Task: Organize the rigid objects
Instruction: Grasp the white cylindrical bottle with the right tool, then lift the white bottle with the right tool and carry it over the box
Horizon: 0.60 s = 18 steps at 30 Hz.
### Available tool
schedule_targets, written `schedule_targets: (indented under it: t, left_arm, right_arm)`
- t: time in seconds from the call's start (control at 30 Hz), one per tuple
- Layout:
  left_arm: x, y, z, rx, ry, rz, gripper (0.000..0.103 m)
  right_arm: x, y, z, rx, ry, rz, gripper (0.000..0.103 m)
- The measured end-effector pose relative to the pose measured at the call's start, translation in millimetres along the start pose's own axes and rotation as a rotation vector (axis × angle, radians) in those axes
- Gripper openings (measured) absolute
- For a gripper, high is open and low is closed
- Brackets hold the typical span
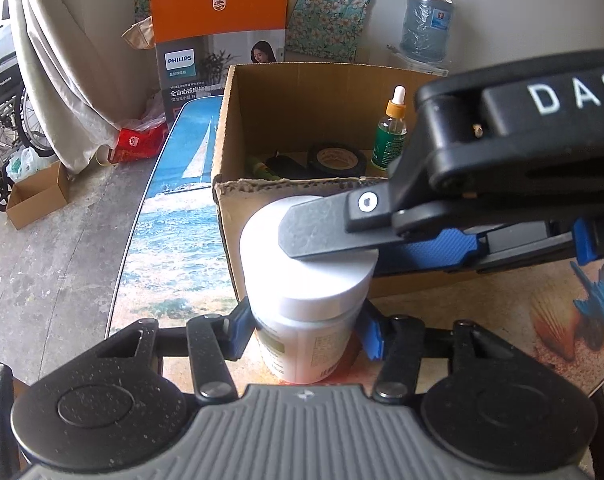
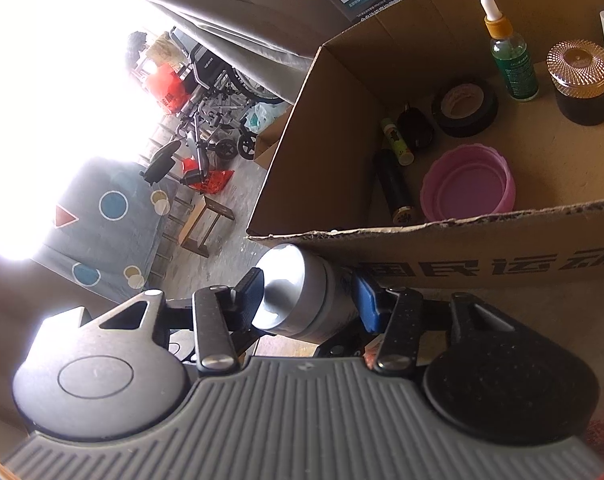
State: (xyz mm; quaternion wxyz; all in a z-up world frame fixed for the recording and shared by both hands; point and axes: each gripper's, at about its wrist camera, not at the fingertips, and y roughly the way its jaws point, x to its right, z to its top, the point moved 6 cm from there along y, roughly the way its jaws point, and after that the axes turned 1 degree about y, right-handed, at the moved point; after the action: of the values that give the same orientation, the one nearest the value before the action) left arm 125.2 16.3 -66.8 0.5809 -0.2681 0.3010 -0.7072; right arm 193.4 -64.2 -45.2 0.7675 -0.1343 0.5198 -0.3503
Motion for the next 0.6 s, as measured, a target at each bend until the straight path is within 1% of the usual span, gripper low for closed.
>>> schedule_targets:
  t: [0.2,0.47,0.6]
  left_arm:
    - [1,-1,0,0.001,-0.009,-0.010,0.054]
    - [7,-11,0,0.022,0.003,-0.009,0.054]
    - [10,-22,1,0.042,0.012,-0.006,0.054]
  right_arm:
    - [-1,-2,-2,0.004,-0.008,-0.001,0.045]
    - [-3,-12,-6,0.022,-0.014,0.009,0.045]
    - [-7,-22,-9,0.038,-0.024,0.021,0.045]
